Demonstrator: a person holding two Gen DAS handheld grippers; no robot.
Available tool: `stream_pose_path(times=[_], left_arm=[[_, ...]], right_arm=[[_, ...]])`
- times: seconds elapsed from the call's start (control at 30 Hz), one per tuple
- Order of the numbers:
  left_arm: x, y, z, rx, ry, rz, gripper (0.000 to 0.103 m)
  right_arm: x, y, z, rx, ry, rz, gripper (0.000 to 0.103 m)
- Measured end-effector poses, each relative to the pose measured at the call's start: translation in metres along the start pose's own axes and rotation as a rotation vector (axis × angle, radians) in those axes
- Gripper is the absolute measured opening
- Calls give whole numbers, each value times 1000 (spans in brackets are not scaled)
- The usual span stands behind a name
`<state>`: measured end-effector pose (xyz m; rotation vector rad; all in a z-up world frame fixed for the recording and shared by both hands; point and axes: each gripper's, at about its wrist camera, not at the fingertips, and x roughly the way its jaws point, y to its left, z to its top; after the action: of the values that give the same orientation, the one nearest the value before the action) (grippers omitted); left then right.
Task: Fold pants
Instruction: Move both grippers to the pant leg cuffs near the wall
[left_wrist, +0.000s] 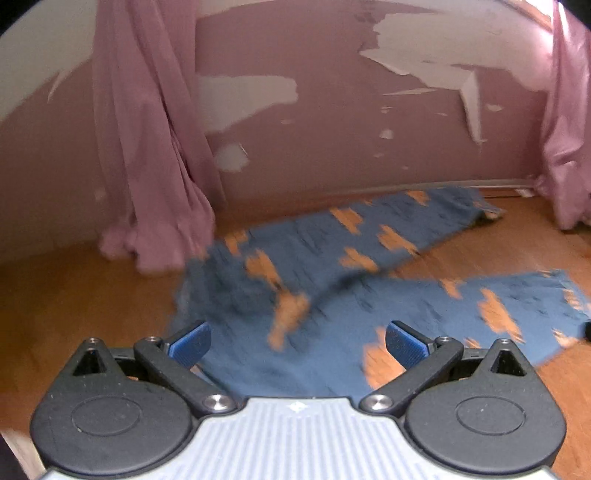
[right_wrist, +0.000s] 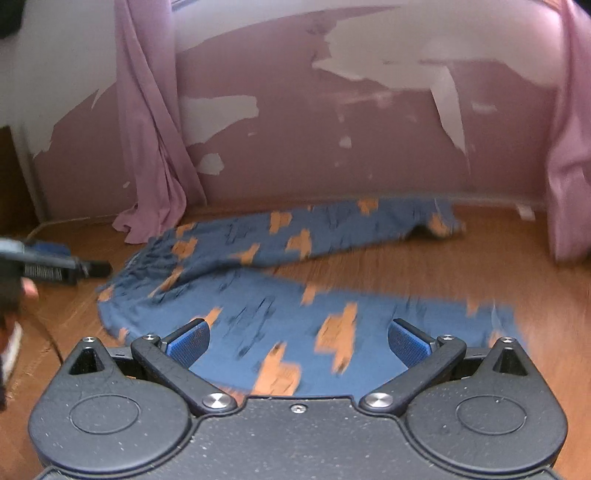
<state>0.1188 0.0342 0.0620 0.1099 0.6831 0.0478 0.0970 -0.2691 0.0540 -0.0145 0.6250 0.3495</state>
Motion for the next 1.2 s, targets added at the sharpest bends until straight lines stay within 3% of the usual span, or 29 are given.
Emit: stream_pose_path(times=[0.13, 0.23, 0.33, 0.47, 0.63, 0.77, 0.87, 0.97, 1.03, 1.2], left_arm=[[34, 20, 61, 61, 43, 61, 103], [71, 37, 95, 74, 43, 61, 103], [114, 50, 114, 105, 23, 20, 103], [171, 62, 120, 161, 39, -88, 103], [242, 62, 121, 263, 66, -92, 102], [283, 62, 114, 324, 105, -155, 91], [294, 66, 109, 308, 109, -215, 91], [307, 69, 111, 297, 124, -214, 89], [314, 72, 113, 285, 150, -219, 80], [323, 79, 115, 274, 217, -278, 68]], right_arm=[[34, -28, 45, -95, 47, 11, 103], [74, -46, 77, -182, 84, 14, 103], [125, -70, 107, -221, 110, 90, 103], [203, -93, 143, -242, 128, 112, 102], [288, -104, 172, -319, 158, 83, 100], [340, -106, 193, -374, 182, 100, 91], [367, -105, 203, -436, 193, 133, 86], [389, -101, 210, -496, 220, 158, 80], [403, -103, 213, -493, 246, 192, 76], [426, -115, 212, -477, 333, 270, 76]])
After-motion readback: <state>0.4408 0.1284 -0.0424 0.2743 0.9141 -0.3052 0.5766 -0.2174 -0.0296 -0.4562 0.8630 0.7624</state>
